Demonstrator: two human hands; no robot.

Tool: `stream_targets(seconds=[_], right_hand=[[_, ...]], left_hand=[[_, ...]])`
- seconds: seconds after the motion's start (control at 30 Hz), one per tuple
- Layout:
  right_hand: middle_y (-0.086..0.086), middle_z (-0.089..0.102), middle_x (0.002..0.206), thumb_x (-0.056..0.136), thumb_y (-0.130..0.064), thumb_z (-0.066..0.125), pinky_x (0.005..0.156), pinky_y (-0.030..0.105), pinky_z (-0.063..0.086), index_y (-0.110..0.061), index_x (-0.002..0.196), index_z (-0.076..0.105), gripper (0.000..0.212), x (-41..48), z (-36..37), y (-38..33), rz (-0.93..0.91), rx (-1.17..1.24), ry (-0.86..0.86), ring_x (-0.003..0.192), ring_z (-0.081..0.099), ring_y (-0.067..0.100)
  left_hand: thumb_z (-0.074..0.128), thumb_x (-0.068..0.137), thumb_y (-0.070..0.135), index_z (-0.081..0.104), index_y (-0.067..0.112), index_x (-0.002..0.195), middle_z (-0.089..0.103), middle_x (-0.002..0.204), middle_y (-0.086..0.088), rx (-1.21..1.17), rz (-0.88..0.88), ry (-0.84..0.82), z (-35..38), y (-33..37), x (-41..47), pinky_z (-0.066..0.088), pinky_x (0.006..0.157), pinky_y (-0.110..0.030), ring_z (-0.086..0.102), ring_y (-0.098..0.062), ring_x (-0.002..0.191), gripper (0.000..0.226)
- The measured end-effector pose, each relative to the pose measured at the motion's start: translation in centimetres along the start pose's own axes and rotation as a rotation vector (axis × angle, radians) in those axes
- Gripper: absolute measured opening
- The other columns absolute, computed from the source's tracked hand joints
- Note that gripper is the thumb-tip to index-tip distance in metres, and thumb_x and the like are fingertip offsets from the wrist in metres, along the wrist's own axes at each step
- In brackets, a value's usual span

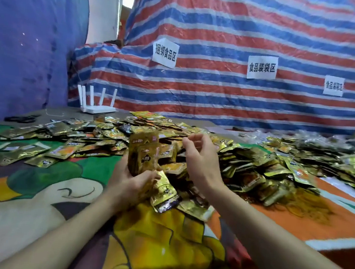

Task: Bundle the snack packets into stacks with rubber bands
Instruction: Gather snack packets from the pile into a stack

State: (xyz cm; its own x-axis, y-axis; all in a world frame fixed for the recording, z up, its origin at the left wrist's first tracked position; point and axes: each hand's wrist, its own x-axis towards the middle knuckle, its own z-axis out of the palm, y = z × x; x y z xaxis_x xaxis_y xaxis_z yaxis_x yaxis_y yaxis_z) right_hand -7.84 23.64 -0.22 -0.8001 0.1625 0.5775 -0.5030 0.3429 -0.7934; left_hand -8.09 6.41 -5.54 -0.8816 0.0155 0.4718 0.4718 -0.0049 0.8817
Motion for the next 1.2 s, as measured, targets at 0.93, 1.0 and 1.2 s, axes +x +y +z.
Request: stream_targets(seconds=[0.93, 1.0, 1.2], right_hand=[[0.006, 0.066, 0.081, 0.087, -0.016, 0.057, 0.050, 0.029, 0.039, -0.010, 0.079, 0.064, 0.012, -1.6, -23.6, 4.9, 0.314, -1.404, -0.250, 0.067, 0.055, 0.020], [0.008, 0.068, 0.075, 0.086, -0.019, 0.063, 0.050, 0.029, 0.042, -0.008, 0.074, 0.064, 0.017, -1.5, -23.5, 4.7, 0.267, -1.358, -0.186, 0.062, 0.056, 0.021], [0.005, 0.067, 0.081, 0.078, -0.006, 0.075, 0.050, 0.028, 0.044, -0.017, 0.084, 0.067, 0.015, -0.5, -23.5, 4.1, 0.197, -1.217, -0.076, 0.066, 0.060, 0.019]], left_hand=[[0.061, 0.086, -0.015, 0.067, -0.003, 0.096, 0.077, 0.077, -0.006, -0.086, -0.018, 0.038, -0.3, -0.5, -0.1, 0.055, 0.050, -0.022, 0.074, -0.018, 0.064, 0.017], [0.060, 0.086, -0.014, 0.069, -0.005, 0.096, 0.077, 0.080, -0.011, -0.114, -0.046, 0.054, -0.4, -0.4, 0.0, 0.056, 0.051, -0.025, 0.074, -0.022, 0.066, 0.016], [0.059, 0.086, -0.012, 0.072, -0.007, 0.096, 0.073, 0.096, -0.027, -0.185, -0.138, 0.047, -0.9, -0.2, 0.1, 0.059, 0.075, -0.051, 0.070, -0.040, 0.080, 0.017]])
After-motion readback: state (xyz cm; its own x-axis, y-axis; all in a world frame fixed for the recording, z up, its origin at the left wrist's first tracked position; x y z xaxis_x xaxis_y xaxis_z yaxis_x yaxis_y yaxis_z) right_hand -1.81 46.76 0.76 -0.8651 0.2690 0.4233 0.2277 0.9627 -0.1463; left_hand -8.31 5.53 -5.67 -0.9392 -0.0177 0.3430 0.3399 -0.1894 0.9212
